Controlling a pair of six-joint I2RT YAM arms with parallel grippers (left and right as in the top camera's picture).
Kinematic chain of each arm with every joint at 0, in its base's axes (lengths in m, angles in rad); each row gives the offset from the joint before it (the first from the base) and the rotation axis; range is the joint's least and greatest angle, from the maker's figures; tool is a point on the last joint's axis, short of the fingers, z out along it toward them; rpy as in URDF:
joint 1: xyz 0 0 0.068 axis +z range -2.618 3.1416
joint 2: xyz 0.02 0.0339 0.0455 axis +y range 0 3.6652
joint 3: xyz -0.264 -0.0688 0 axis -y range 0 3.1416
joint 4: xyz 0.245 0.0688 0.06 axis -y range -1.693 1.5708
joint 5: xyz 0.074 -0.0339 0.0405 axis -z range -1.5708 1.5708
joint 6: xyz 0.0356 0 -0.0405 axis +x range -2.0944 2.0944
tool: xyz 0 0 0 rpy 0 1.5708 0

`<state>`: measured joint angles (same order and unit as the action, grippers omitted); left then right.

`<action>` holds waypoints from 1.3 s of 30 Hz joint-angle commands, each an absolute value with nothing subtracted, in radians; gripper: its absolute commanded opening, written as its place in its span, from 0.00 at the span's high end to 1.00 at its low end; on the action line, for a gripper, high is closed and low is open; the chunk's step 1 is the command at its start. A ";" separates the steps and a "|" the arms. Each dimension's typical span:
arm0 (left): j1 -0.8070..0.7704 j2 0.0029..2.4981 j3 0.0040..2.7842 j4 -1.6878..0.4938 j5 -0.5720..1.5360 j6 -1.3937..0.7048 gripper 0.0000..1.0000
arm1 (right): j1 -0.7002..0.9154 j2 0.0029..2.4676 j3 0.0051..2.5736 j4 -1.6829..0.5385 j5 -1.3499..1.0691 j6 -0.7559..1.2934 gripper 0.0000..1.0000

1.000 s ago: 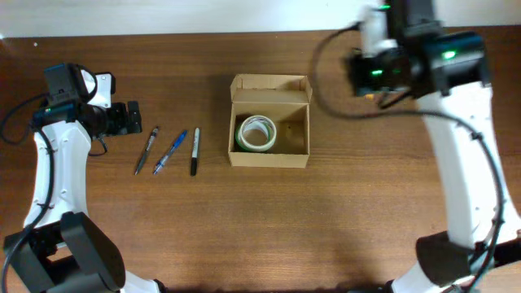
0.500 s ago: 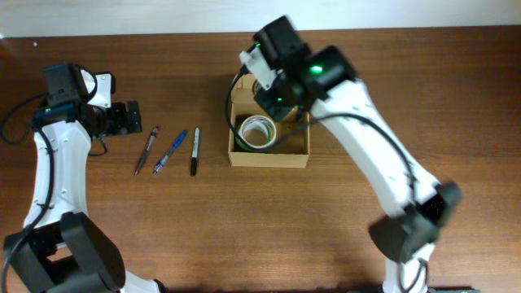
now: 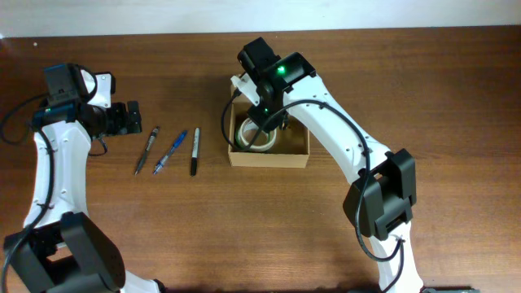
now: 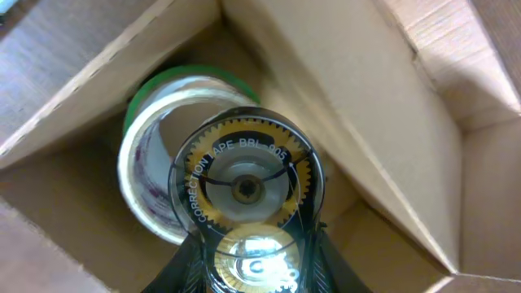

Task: Pack container
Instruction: 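Carry the correction tape left and lower it into the box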

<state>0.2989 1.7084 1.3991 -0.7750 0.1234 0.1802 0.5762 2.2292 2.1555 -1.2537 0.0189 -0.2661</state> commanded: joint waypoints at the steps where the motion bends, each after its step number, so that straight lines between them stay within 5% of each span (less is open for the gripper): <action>1: 0.302 1.709 1.419 -0.776 0.123 0.197 0.01 | 0.582 2.232 2.148 -1.255 -0.016 -0.292 0.79; 23: 0.302 1.709 1.419 -0.776 0.123 0.197 0.00 | 0.575 2.231 2.033 -1.214 -0.005 -0.245 0.78; 39: 0.302 1.709 1.419 -0.776 0.123 0.197 0.01 | 0.514 2.228 2.103 -1.216 0.038 0.304 0.70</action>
<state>0.2989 1.7084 1.3991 -0.7750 0.1234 0.1802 0.5171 2.2295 2.0796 -1.2179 0.0250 0.1158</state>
